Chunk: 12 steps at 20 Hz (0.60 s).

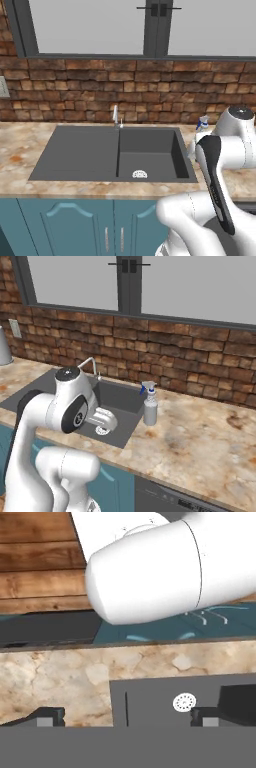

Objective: Locate and retrieve the spray and bar soap from the cabinet. Place them next to the sink.

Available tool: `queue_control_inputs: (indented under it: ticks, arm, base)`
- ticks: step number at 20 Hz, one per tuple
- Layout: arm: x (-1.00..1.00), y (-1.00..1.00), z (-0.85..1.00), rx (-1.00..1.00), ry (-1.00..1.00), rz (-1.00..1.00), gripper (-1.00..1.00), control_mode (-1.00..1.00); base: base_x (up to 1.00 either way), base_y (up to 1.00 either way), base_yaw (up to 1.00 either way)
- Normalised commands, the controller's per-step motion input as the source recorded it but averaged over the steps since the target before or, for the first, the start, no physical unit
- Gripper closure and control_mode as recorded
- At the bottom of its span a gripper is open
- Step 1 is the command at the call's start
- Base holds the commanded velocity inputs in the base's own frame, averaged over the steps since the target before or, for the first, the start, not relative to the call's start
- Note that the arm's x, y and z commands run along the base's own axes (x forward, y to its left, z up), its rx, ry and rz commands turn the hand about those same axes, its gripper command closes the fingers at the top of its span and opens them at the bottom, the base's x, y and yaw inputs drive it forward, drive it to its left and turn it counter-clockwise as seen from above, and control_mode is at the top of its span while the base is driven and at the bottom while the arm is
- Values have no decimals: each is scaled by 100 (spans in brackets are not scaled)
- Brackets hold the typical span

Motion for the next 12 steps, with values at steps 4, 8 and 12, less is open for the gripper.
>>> queue_control_inputs:
  ticks: [4, 8, 12]
  arm:
    - [-1, 20, 0, -2, 0, 7, -100, -100]
    - [-5, 42, 0, -7, 0, 11, -100, -100]
    - [0, 0, 0, 0, 0, 0, -100, 100]
  base:
    - [0, 0, 0]
    - [0, 0, 0]
    - [-1, 42, 24]
